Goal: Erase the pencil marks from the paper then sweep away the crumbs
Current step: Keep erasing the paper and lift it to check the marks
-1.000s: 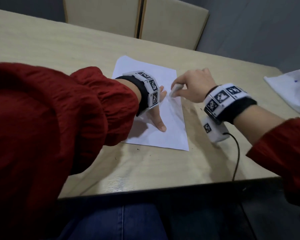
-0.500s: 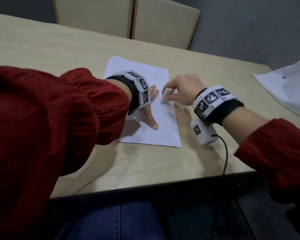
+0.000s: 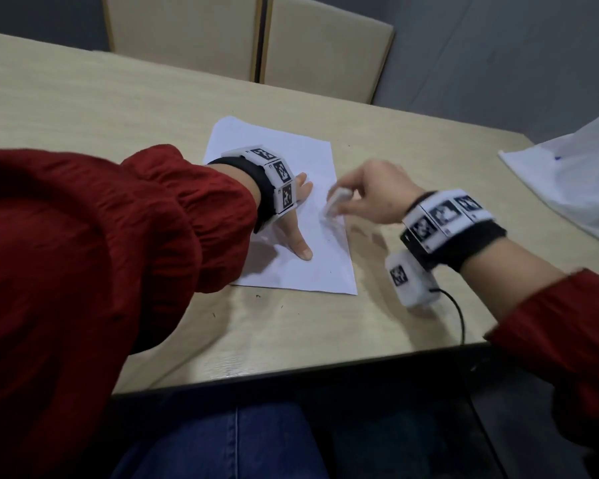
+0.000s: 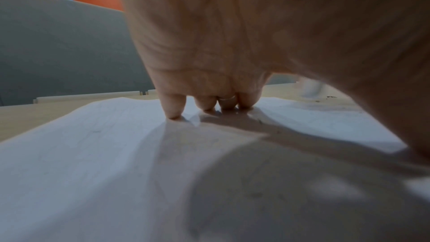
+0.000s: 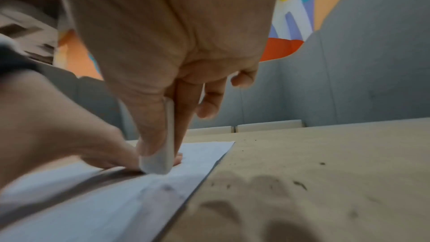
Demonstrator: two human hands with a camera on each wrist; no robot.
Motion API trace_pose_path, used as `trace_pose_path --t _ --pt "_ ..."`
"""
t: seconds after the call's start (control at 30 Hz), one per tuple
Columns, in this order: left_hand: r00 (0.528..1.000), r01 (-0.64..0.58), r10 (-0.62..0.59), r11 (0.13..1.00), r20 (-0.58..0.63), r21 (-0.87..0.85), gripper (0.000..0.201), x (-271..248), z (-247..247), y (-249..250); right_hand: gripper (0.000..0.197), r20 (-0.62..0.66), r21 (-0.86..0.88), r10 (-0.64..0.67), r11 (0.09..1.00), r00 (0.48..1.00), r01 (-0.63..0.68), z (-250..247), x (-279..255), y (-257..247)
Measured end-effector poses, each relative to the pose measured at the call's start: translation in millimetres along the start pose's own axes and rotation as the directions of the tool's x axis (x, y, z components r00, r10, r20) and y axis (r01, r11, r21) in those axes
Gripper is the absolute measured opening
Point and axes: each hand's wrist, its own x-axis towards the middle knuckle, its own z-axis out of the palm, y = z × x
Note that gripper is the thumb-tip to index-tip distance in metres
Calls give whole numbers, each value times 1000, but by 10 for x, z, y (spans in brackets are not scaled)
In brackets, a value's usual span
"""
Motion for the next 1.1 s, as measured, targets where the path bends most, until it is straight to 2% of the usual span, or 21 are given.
trace_pose_path --t 0.03,0.1,0.2,0.33,0.43,0.6,0.67,0.73,0.83,0.97,1.03,1.1 --pt "1000 1 -1 1000 2 -7 158 -2 7 -3 14 -44 -11 28 1000 999 -29 9 126 -18" --pt "1000 9 -9 1000 -13 -7 148 6 30 9 11 -38 -72 36 997 999 -39 49 252 -65" --pt "999 9 -9 1000 -31 -3 145 8 41 26 7 4 -80 19 997 1000 -18 116 43 -105" --pt "998 4 -3 1000 -57 19 141 -27 39 57 4 149 9 -82 997 985 82 123 -509 -146" --pt "998 3 -2 1000 -71 19 138 -55 30 69 5 250 98 -102 992 963 79 76 -667 -162" --pt "999 7 -7 1000 -40 -10 131 -93 71 39 11 133 246 -22 969 991 -12 121 -611 -142" --pt "999 20 -20 1000 -32 -4 121 -118 74 15 17 176 232 -28 973 984 -13 208 -591 -167" --pt "998 45 -45 999 -38 13 110 -196 44 -24 13 235 212 -29 977 972 -22 274 -590 -194" --pt "989 141 -139 989 -60 39 94 -271 19 -197 8 247 172 7 984 969 -51 258 -599 -196" --pt "943 327 -325 945 -63 13 72 -274 -68 -585 16 238 125 65 988 969 -97 209 -495 -185" --pt "927 368 -369 930 -73 -27 60 -234 -105 -742 20 249 202 139 960 959 -192 214 -391 -176" --pt "902 414 -422 905 -93 -95 57 -204 -139 -849 21 289 327 224 890 931 -316 194 -305 -188"
